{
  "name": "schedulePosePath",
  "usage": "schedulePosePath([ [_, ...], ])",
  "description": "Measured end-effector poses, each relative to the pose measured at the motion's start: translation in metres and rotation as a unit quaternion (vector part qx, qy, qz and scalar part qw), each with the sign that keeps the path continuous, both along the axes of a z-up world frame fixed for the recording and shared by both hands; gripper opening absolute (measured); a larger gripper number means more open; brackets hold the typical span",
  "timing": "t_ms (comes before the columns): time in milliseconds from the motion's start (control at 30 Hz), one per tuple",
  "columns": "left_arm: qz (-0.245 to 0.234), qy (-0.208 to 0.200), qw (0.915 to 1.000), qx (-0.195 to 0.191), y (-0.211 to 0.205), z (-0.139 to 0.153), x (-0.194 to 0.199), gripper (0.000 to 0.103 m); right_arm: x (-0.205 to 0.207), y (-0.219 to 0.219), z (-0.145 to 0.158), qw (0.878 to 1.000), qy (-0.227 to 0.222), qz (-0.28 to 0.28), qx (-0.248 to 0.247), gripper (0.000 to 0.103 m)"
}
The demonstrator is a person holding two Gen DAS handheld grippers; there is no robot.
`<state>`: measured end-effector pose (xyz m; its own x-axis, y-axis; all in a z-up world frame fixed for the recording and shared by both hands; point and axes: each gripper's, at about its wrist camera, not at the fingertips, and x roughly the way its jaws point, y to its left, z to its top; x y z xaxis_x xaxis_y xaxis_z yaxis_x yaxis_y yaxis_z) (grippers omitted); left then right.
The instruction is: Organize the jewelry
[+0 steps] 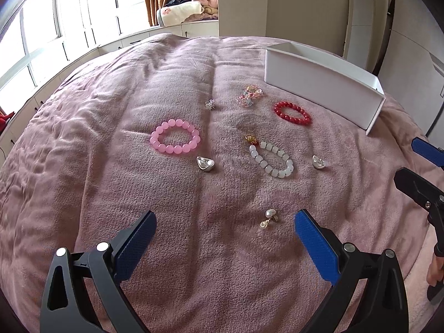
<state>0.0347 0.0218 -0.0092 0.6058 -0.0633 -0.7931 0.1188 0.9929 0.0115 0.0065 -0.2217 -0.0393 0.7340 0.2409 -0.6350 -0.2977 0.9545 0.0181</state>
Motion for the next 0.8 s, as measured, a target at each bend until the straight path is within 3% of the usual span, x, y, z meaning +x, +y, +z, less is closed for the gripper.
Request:
schedulePosePath([
  [300, 0.006, 0.034, 0.9982, 0.049, 0.017, -0.002, 0.049, 0.101, 0.075, 0.010, 0.003, 0.999, 0.018, 0.029, -0.030, 0.098],
  [433, 0.002, 0.041, 0.9965, 0.073, 0.032, 0.022, 0.077, 0.101, 0.112, 0.012, 0.005, 0.996, 0.016, 0.066, -0.050, 0.088],
  [633, -0.004, 0.038, 0.9956, 0.086, 0.047, 0.060, 0.119, 0.101, 0.162, 0.008, -0.008, 0.994, 0.025, 0.084, -0.064, 0.083],
  [800, -0.020, 0.041, 0.9936, 0.104, 0.045, 0.044, 0.147, 0.101, 0.198, 0.004, -0.032, 0.993, 0.037, 0.085, -0.065, 0.074],
])
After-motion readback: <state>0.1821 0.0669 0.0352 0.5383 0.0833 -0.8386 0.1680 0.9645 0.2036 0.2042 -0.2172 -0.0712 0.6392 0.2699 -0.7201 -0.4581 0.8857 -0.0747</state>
